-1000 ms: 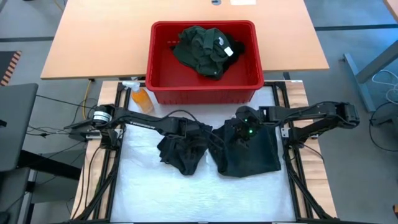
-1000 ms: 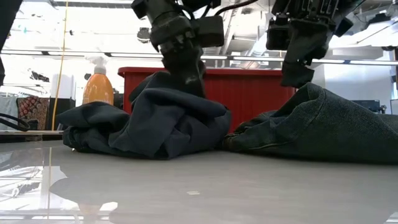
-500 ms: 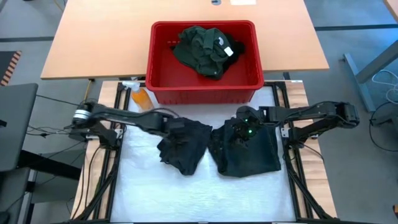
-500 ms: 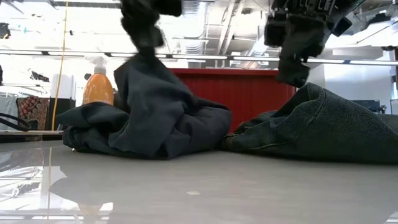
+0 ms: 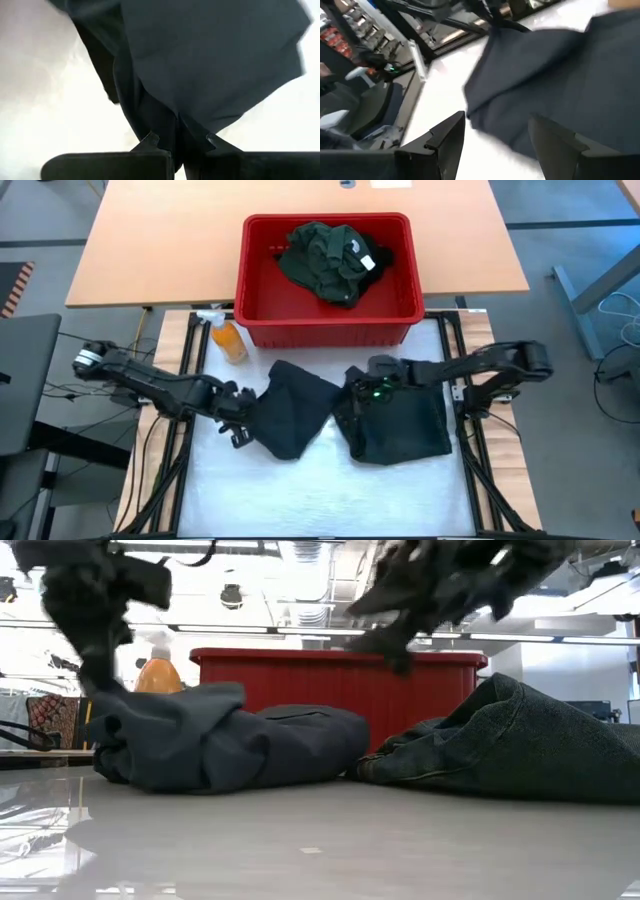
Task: Fold laundry
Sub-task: Fold the black shorts, then stack the black shorts on top of the black pants on the table
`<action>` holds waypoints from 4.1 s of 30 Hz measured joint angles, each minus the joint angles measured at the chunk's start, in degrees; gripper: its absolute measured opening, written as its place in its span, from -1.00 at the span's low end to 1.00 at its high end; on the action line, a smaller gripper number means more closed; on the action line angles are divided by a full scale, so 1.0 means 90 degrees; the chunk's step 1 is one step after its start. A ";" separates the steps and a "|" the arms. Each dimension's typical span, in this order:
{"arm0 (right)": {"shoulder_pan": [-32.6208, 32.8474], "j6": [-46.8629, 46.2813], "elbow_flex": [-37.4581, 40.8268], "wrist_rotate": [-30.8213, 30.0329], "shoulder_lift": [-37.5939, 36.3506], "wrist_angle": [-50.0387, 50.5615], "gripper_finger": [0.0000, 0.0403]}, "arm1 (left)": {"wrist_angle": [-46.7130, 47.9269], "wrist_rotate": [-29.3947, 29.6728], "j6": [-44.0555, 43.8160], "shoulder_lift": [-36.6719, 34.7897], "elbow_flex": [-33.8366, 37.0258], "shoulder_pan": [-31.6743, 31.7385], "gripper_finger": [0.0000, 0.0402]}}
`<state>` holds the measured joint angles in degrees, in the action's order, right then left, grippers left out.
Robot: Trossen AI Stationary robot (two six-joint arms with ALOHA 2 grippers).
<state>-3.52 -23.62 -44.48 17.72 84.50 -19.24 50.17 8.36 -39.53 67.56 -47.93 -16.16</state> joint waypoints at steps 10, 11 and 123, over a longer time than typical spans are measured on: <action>-0.0204 0.0012 -0.1584 -0.0013 0.2310 0.0068 0.14 | -0.0263 -0.0061 -0.1486 -0.0740 0.1302 -0.1158 -1.00; -0.0213 0.0012 -0.1783 -0.0025 0.2451 0.0254 0.10 | -0.0242 -0.0044 -0.1592 -0.0796 0.1339 -0.1232 -1.00; 0.1836 -0.6350 -0.1472 -0.3199 -0.2911 0.9367 -0.77 | -0.2526 0.3612 -0.0940 -0.1453 0.1395 0.0700 -0.24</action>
<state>13.00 -80.76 -57.73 -11.08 58.30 65.07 27.43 40.87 -47.99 54.48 -35.38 -9.86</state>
